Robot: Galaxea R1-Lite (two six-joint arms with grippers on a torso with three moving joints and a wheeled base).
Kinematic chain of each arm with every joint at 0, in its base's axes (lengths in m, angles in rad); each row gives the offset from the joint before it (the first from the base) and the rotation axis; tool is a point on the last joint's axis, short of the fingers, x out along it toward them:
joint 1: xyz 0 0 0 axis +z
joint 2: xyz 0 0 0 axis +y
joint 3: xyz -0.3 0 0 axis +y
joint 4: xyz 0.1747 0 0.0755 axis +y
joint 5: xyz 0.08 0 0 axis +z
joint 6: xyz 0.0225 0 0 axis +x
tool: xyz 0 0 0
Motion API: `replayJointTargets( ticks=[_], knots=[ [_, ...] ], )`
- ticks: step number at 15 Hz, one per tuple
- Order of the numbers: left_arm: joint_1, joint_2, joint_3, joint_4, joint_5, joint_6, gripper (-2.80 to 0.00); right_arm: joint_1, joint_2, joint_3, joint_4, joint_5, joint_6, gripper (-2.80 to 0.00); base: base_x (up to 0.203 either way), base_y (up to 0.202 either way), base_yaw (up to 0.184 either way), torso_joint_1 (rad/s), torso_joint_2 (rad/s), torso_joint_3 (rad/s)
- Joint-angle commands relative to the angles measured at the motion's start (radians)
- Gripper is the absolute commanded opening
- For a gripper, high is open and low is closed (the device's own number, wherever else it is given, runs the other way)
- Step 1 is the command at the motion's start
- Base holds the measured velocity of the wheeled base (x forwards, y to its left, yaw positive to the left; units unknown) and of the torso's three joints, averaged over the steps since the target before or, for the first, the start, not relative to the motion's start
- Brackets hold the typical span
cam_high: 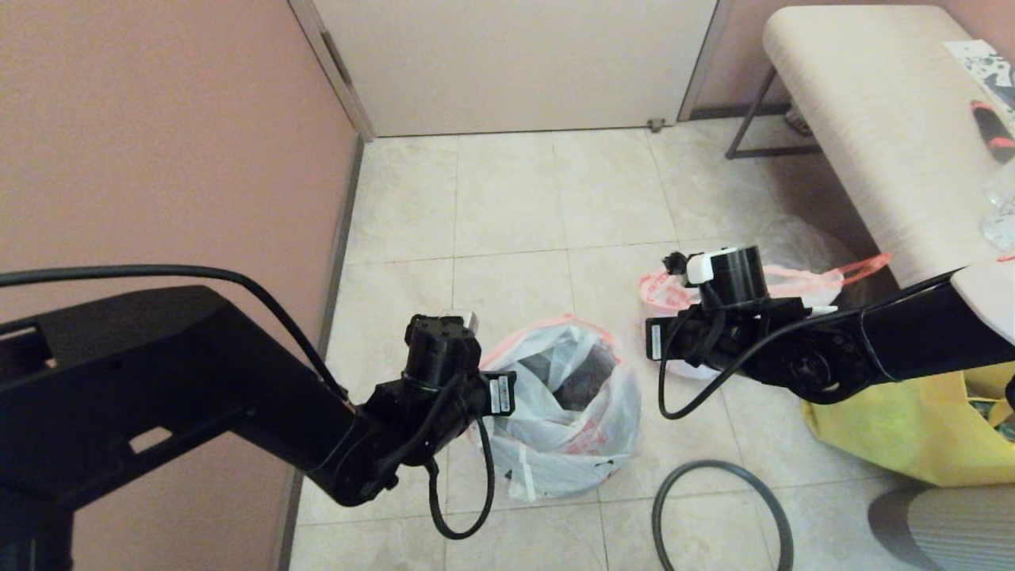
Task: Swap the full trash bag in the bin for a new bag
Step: Put the new garbage bag on the trash can
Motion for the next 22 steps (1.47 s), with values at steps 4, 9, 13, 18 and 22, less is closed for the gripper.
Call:
replayJointTargets(
  ticks=[4, 9, 13, 18, 22],
  knots=[
    [0.024, 0.069, -0.159, 0.084, -0.023, 0.000, -2.80, 0.009, 0.040, -0.006, -0.026, -0.001, 0.001, -2.80, 0.000, 0.000, 0.000, 0.000, 0.00, 0.000],
    [0.052, 0.118, -0.213, 0.085, -0.024, 0.000, -2.80, 0.027, 0.031, -0.005, -0.053, -0.001, 0.001, -2.80, 0.000, 0.000, 0.000, 0.000, 0.00, 0.000],
    [0.071, 0.135, -0.264, 0.122, -0.024, -0.001, -2.80, 0.028, 0.012, -0.003, -0.053, -0.001, 0.001, -2.80, 0.000, 0.000, 0.000, 0.000, 0.00, 0.000],
    [0.110, 0.178, -0.327, 0.152, -0.023, -0.003, -2.80, 0.028, 0.008, -0.001, -0.055, -0.001, 0.003, -2.80, 0.000, 0.000, 0.000, 0.000, 0.00, 0.000],
    [0.121, 0.224, -0.353, 0.152, -0.023, -0.003, -2.80, 0.030, -0.004, 0.009, -0.059, -0.001, 0.004, -2.80, 0.000, 0.000, 0.000, 0.000, 0.00, 0.000]
  ],
)
